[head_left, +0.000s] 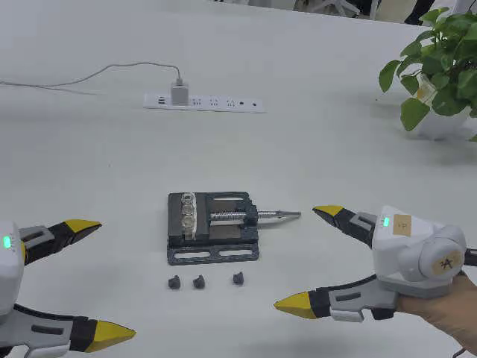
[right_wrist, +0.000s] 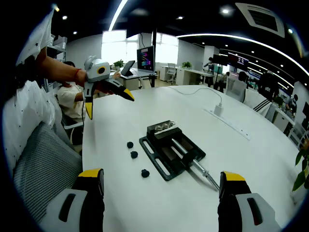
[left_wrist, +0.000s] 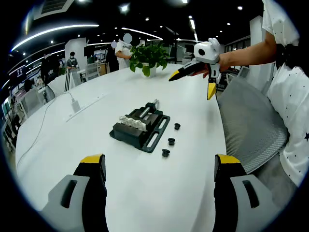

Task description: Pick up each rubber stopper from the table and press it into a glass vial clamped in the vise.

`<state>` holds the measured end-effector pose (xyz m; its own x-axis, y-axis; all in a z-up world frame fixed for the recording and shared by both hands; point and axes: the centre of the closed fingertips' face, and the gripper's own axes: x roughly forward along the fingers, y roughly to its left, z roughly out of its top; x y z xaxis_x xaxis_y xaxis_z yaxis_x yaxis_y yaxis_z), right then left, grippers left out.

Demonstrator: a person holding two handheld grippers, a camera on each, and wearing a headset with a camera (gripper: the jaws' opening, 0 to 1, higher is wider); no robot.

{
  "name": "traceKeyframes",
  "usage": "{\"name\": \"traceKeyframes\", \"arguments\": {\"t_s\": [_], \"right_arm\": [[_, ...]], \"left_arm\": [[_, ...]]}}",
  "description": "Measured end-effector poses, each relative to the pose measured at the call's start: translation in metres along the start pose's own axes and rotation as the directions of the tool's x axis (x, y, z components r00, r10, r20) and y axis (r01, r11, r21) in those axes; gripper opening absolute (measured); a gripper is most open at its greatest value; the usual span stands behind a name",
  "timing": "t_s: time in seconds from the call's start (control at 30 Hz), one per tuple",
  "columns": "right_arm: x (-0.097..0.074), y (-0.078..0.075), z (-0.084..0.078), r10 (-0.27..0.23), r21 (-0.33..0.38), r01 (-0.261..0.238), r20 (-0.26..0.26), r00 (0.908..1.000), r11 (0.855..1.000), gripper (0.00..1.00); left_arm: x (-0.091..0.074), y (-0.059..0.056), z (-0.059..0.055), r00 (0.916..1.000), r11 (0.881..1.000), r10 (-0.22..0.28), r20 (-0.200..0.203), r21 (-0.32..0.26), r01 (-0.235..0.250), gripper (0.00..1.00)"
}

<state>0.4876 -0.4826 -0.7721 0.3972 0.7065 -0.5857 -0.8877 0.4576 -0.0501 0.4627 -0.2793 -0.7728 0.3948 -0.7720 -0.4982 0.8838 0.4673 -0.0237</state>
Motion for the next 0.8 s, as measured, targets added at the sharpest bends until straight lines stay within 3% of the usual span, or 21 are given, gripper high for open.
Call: {"name": "traceKeyframes", "arguments": {"t_s": [0.8], "right_arm": [[-0.0013, -0.0052, -0.0041, 0.002, -0.011, -0.002, -0.028, 0.9996, 1.0, 0.97]], "left_arm": [[0.0087, 0.0041, -0.0006, 0.9997, 1.0, -0.02, -0.012, 0.008, 0.02, 0.9]]}}
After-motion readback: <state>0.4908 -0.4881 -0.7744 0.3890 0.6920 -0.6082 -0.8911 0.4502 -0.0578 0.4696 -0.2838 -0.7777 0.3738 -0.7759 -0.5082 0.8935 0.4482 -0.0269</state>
